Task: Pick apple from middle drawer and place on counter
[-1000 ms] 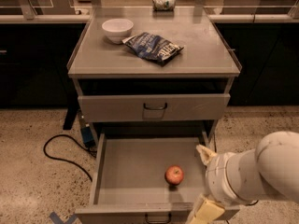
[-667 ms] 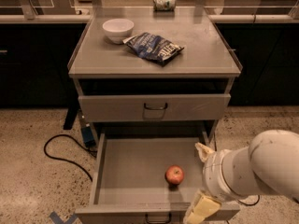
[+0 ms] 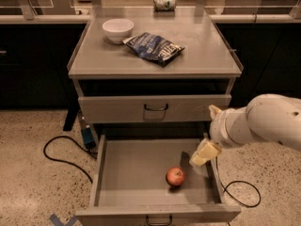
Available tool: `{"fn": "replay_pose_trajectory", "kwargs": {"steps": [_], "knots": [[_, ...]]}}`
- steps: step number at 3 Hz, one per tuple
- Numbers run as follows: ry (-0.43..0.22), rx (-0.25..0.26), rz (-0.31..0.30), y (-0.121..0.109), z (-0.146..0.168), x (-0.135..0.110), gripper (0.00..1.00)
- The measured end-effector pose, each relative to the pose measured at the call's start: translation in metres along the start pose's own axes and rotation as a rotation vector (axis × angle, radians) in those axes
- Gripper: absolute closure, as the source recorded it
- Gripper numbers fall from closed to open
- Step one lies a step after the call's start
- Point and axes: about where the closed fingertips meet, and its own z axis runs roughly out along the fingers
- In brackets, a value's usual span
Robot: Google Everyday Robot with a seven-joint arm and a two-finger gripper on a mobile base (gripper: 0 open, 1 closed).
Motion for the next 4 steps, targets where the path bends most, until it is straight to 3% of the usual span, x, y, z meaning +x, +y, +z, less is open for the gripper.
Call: {"fn": "replay_pose_trajectory", "kwargs": {"steps": [1,2,3,4], "knots": [[0.001,-0.002,-0.001,0.002,0.000,0.000,0.00],[-0.061,-0.041,0.022,-0.001,0.029,-0.005,0.00],[-0.174,-0.101,0.107,0.011,0.083,-0.012,0.00],[-0.194,-0.106,0.144,0.015,0.107,-0.007,0.00]]}}
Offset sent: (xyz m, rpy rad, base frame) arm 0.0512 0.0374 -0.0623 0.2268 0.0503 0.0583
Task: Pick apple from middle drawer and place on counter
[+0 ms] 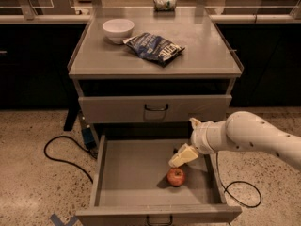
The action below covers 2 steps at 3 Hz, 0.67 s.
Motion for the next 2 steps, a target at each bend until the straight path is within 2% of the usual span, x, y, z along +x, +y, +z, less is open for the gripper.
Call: {"fn": "replay_pose_trajectory", "kwargs": {"steps": [1,2], "knots": [[0.005,0.000,-0.009,0.001,-0.004,-0.003,0.00],[0.076,-0.004,-0.009,-0.002,0.010,0.003,0.00]]}}
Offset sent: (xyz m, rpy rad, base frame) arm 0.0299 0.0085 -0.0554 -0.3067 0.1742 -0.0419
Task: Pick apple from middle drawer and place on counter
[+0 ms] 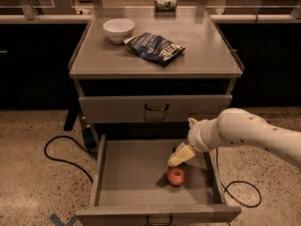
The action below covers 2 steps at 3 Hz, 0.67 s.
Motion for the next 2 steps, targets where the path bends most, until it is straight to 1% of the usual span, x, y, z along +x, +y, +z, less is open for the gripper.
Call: {"fn": "replay_pose_trajectory", "kwargs": {"steps": [1,2], "knots": [[0.144,0.024,0.008,-0.013,0.026,0.028,0.00],[0.169,0.022,0.036,-0.016,0.041,0.018,0.00]]}}
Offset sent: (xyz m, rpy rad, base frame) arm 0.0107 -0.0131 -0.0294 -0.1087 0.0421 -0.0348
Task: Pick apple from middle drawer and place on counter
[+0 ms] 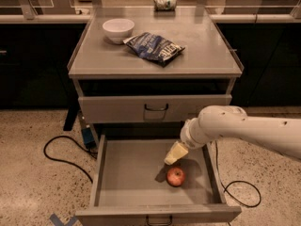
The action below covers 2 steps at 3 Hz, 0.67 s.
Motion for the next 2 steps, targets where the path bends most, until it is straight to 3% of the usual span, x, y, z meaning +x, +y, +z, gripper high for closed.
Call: {"fn": "replay_pose_trajectory", "kwargs": {"steps": [1,2], "knots": [[-0.006,-0.012,0.008,0.000,0.004,0.006,0.00],[-0.015,-0.068,0.122,0.008,0.035,0.050,0.00]]}}
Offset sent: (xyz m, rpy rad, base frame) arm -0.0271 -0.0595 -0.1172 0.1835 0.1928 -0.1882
